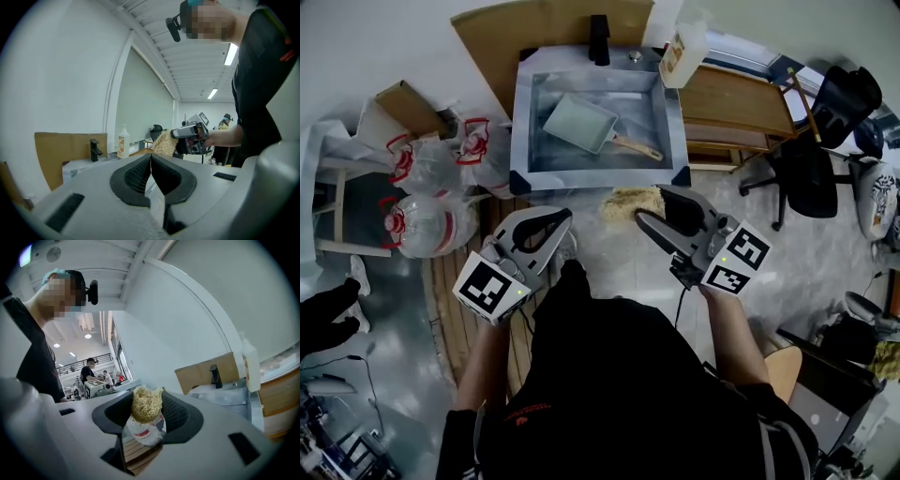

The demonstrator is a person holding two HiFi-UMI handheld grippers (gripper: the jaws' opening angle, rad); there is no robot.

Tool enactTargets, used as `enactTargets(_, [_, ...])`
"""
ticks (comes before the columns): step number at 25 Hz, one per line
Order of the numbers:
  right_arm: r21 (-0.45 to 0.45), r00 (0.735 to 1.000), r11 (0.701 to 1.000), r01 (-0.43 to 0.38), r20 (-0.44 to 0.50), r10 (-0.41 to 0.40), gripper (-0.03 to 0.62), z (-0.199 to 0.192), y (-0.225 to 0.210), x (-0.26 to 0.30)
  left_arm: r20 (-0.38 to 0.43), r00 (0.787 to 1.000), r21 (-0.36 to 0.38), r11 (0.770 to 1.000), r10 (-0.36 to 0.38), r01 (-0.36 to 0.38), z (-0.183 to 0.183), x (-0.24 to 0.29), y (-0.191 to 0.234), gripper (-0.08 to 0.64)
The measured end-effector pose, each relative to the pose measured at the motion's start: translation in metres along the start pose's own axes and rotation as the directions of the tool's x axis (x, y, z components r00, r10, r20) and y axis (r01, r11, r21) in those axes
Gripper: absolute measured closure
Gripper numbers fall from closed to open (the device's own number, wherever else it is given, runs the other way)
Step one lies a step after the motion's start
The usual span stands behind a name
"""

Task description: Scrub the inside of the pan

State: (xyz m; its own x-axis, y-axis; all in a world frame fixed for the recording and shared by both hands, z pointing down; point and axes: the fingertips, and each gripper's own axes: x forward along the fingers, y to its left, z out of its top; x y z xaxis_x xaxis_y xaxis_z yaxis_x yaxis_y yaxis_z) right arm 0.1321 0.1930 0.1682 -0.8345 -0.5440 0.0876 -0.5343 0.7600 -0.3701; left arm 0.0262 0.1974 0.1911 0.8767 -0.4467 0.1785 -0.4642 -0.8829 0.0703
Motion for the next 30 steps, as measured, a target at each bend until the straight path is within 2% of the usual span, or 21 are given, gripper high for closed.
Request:
enactTargets(3, [0.014,1.0,1.0,0.024,-0.019,-0.023,0.399,0.006,-0.023,0.037,-0.001,1.0,0.005,1.0,-0.012,0.012,-0.002,0.002,0.048,0.541])
enactTargets(9, [0.031,0.996,0.997,0.067,-0.065,-0.065,0.4,0.015,-0.063,0.107,-0.027,0.999,-0.052,0.998,-0.024,0.022,-0.007,0.004,0.131,0.54])
enactTargets(16, [0.058,0.987,0.99,0.125,-0.104,-0.118,0.4,0.023,-0.106,0.168,-0.038,0.998,-0.091,0.995,-0.051,0.047,-0.017,0.008,0.209,0.54])
enactTargets(23, [0.055,0.983,0.989,0.14,-0.131,-0.132,0.4,0.028,-0.127,0.197,-0.041,0.997,-0.1,0.993,-0.06,0.056,-0.022,0.012,0.245,0.541])
enactTargets(30, [0.058,0.981,0.99,0.128,-0.156,-0.118,0.4,0.027,-0.151,0.21,-0.051,0.998,-0.125,0.992,-0.039,0.033,-0.033,0.023,0.259,0.541])
